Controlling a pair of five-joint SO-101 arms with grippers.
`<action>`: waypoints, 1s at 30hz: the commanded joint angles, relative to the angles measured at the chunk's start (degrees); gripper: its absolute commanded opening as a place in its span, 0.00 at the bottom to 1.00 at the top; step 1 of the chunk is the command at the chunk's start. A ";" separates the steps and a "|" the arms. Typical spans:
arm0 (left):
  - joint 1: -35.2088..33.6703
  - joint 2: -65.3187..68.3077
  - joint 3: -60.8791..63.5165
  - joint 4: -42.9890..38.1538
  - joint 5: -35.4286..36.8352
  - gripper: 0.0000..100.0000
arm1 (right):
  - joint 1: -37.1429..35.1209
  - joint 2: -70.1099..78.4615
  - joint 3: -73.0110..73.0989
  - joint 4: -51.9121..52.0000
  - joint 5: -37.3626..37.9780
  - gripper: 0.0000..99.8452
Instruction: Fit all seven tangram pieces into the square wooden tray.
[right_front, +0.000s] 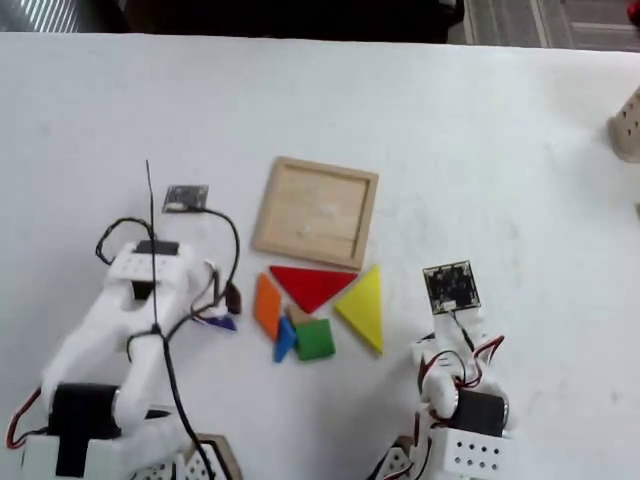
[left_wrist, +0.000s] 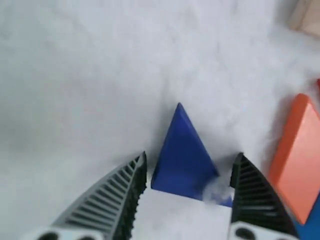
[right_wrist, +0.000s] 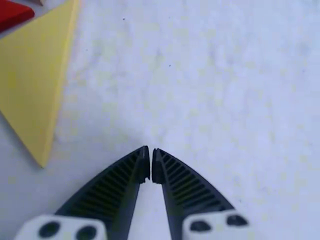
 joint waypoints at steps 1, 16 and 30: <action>-0.31 -9.89 4.75 0.18 -0.88 0.28 | 0.48 -0.57 0.53 0.13 0.62 0.02; -0.31 -13.49 8.18 -1.41 -0.79 0.28 | 0.48 -0.57 0.53 0.13 0.70 0.02; -1.71 5.93 -6.15 2.55 7.12 0.28 | 0.48 -0.57 0.53 0.13 0.70 0.02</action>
